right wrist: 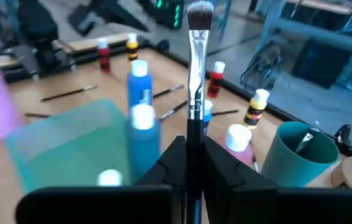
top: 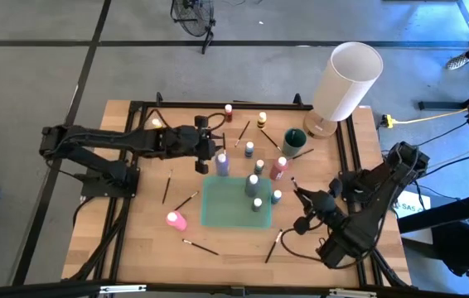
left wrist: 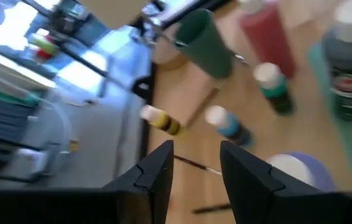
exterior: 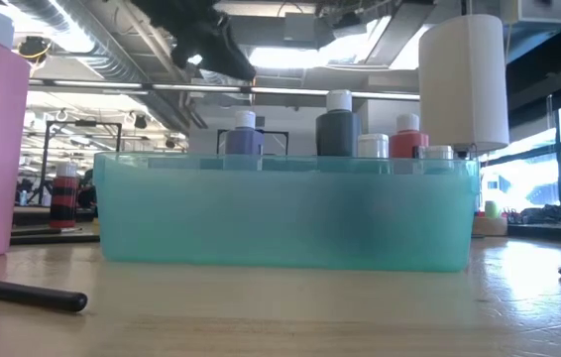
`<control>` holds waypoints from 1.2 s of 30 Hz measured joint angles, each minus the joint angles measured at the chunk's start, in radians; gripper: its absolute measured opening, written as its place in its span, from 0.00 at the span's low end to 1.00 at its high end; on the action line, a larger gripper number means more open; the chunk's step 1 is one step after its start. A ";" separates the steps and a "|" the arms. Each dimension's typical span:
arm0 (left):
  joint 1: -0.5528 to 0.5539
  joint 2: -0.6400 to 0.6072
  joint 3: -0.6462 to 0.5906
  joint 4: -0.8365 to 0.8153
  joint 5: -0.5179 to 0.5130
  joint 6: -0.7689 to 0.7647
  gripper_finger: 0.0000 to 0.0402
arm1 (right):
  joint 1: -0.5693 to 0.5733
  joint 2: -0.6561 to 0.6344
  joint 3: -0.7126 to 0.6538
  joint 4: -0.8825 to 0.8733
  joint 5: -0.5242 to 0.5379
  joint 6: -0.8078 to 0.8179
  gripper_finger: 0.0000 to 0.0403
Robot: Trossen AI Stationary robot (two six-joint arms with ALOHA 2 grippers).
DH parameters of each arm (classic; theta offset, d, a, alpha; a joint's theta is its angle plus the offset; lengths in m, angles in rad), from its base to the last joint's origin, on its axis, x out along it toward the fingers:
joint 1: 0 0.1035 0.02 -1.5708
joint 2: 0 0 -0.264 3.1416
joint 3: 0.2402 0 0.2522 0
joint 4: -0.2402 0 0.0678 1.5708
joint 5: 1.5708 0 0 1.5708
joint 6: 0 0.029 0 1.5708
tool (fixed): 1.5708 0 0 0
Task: Pick & Place Paint Supplies
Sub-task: Put the black eyeshadow brush into the green cup
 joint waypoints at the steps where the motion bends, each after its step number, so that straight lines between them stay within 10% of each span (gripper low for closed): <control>1: 0.008 -0.001 0.000 0.003 0.031 -0.007 0.32 | 0.000 -0.009 -0.046 -0.001 0.021 0.041 0.06; 18: 0.049 -0.006 0.000 -0.014 0.341 -0.107 0.32 | -0.305 -0.255 -0.515 0.160 0.343 0.227 0.06; 36: 0.049 -0.005 0.000 0.065 0.473 -0.163 0.32 | -0.418 -0.263 -0.732 0.461 0.353 0.088 0.06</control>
